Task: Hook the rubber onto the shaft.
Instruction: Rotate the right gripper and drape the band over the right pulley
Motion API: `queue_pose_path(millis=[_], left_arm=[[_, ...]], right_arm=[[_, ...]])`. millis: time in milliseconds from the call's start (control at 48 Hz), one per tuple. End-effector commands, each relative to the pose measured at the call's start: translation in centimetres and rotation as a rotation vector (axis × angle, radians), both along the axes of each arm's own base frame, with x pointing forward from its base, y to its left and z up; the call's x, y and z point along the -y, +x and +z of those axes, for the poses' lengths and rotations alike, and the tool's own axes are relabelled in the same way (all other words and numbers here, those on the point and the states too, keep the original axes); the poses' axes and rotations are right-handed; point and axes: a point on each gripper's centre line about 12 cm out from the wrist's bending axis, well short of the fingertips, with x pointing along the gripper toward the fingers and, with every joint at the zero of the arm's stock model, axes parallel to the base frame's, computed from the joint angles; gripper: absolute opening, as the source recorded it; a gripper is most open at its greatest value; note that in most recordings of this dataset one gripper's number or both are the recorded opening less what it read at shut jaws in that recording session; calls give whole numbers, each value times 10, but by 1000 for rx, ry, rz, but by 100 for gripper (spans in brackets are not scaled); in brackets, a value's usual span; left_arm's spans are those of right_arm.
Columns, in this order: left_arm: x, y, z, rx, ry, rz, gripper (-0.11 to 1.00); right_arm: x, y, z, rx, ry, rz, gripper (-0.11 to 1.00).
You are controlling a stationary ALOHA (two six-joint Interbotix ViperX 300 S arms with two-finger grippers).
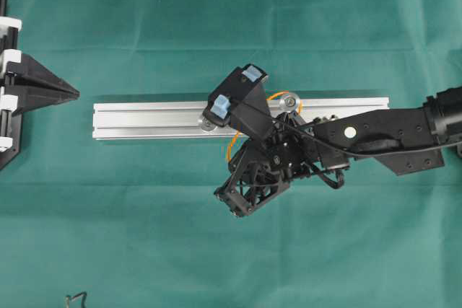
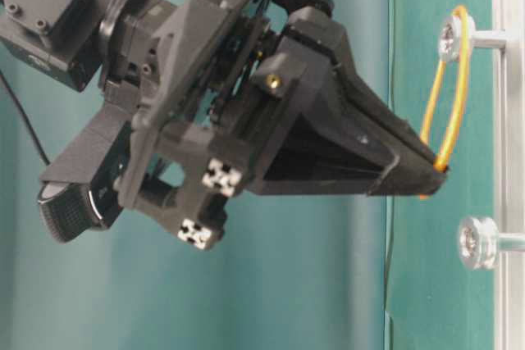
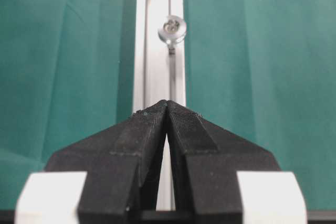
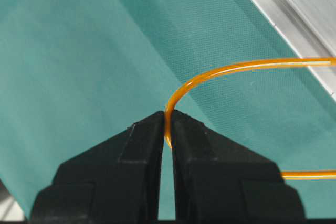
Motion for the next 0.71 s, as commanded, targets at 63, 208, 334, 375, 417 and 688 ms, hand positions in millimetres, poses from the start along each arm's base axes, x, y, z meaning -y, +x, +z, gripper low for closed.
queue_pose_path(millis=[63, 208, 334, 375, 417, 688], left_arm=[[0, 3, 13, 34, 4, -2, 2], [0, 3, 13, 32, 4, -1, 2], [0, 2, 13, 26, 6, -1, 2], [0, 2, 12, 21, 4, -1, 2], [0, 2, 12, 20, 4, -1, 2], [0, 2, 12, 17, 6, -1, 2]], right_arm=[[-1, 5, 18, 48, 56, -72, 7], [0, 5, 18, 41, 79, -129, 7], [2, 4, 16, 30, 88, -165, 7], [2, 4, 16, 25, 91, -172, 7], [2, 3, 16, 20, 92, -177, 7], [3, 3, 16, 17, 90, -180, 7]])
